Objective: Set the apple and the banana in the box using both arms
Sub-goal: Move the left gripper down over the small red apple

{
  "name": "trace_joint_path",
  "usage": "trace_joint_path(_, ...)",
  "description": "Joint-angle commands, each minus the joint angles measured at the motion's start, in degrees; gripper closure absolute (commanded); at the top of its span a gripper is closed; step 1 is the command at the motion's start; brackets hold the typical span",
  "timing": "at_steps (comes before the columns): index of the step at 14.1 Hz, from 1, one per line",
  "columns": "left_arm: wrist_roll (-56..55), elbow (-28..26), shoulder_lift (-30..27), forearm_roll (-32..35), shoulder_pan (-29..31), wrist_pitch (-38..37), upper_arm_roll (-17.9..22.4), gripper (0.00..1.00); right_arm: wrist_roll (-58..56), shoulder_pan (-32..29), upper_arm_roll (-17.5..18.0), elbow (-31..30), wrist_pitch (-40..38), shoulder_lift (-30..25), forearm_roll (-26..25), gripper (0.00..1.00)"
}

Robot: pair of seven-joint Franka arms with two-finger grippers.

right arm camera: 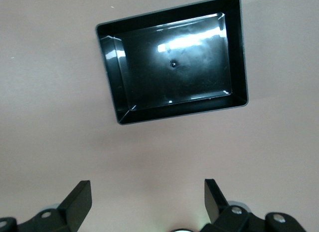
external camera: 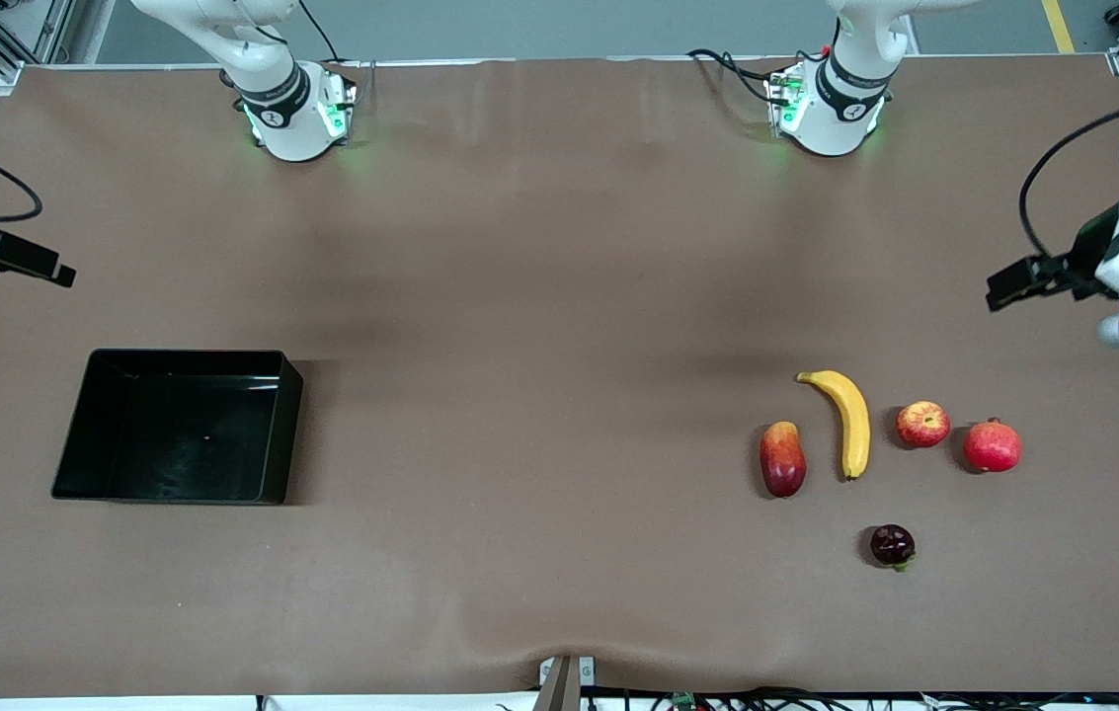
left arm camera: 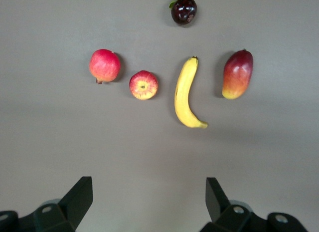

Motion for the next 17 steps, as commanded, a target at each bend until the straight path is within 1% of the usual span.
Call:
trace_joint_path(1,-0.73,-8.17,-1.21,0.89,0.9,8.64,-0.13,0.0,0.11,-1.45,0.53,-0.1,1.79,3.13,-1.15,0.0)
trace_joint_path(2,-0.65,-9.76,0.8,0.89,0.9,12.33,-0.05,0.0,0.11,-1.71,0.53,-0.1,2.23,4.19,-1.41,0.0)
trace_joint_path(4,-0.82,-9.78,6.85,1.42,1.08,17.17,-0.05,0.0,-0.93,-2.77,0.53,-0.45,4.68,6.82,-2.37,0.0)
trace_joint_path(7,-0.65,-11.7,11.7,1.6,2.48,24.65,-0.05,0.0,-5.77,-5.05,0.53,-0.72,9.51,11.12,-2.73,0.0)
trace_joint_path(9,-1.26,-11.62,15.13,1.6,2.57,27.99,-0.05,0.0,-9.62,-6.63,0.53,-0.72,13.81,14.72,-2.73,0.0)
trace_joint_path(11,-4.93,-11.53,19.17,2.03,2.48,33.08,0.04,0.0,-13.93,-8.65,0.53,-0.28,17.86,18.59,-2.73,0.0)
trace_joint_path(14,-9.78,-11.27,23.92,7.03,2.48,37.84,-0.05,0.0,-20.87,-11.29,0.62,0.07,25.5,24.66,-1.86,0.0)
trace_joint_path(17,-11.46,-11.27,25.6,8.45,2.57,38.64,0.83,0.0,-23.71,-11.65,0.62,0.25,29.73,28.27,-1.85,0.0)
